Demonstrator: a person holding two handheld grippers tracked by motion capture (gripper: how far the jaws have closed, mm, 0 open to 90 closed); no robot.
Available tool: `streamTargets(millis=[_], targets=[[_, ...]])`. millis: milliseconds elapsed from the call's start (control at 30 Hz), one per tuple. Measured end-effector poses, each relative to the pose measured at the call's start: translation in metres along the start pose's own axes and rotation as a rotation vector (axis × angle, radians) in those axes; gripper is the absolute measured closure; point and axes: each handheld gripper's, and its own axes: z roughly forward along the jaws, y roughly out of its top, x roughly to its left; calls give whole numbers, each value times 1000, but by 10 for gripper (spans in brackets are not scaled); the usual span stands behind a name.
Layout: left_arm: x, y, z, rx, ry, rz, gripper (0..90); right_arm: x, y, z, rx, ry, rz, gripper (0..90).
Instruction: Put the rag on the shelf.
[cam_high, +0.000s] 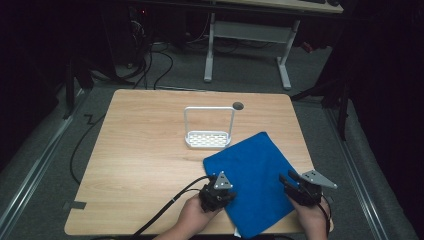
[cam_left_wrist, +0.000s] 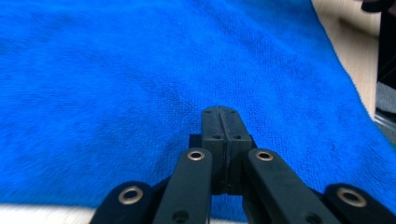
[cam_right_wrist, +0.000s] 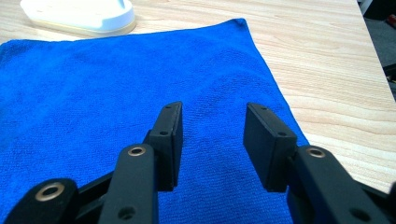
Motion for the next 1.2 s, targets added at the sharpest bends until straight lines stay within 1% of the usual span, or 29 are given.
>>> streamTargets(millis=[133, 167, 233, 400, 433, 567, 633, 767, 867, 967, 1000, 1067, 1100, 1200], targets=[[0, -2, 8, 51, 1, 13, 900, -1, 0, 0, 1, 0, 5, 584], [0, -3, 9, 57, 5, 19, 900, -1, 0, 0, 1, 0, 6, 584], [0, -5, 7, 55, 1, 18, 900, -1, 0, 0, 0, 1, 5, 583], [3, -11, -3, 73, -1, 26, 900, 0, 0, 0, 3, 2, 6, 583], [4, -13, -5, 76, -4, 27, 900, 0, 0, 0, 0, 3, 0, 584], [9, -23, -20, 89, -2, 29, 900, 1, 0, -1, -1, 2, 3, 584], [15, -31, -31, 90, -1, 12, 900, 1, 0, -1, 0, 2, 4, 584], [26, -43, -47, 86, 15, -12, 900, 3, 0, 1, 3, 5, 1, 583], [37, -53, -59, 68, 29, -47, 900, 5, 0, 2, 7, 10, -9, 584], [51, -63, -72, 44, 43, -99, 900, 8, 0, 3, 7, 14, -13, 591], [55, -66, -74, 38, 48, -108, 900, 10, 0, 3, 11, 18, -17, 600], [63, -70, -81, 28, 59, -141, 900, 10, 1, 4, 10, 23, -21, 605], [68, -72, -85, 30, 75, -152, 900, 11, 1, 4, 13, 28, -22, 609], [77, -76, -93, 30, 104, -174, 900, 18, 3, 8, 16, 50, -31, 632]])
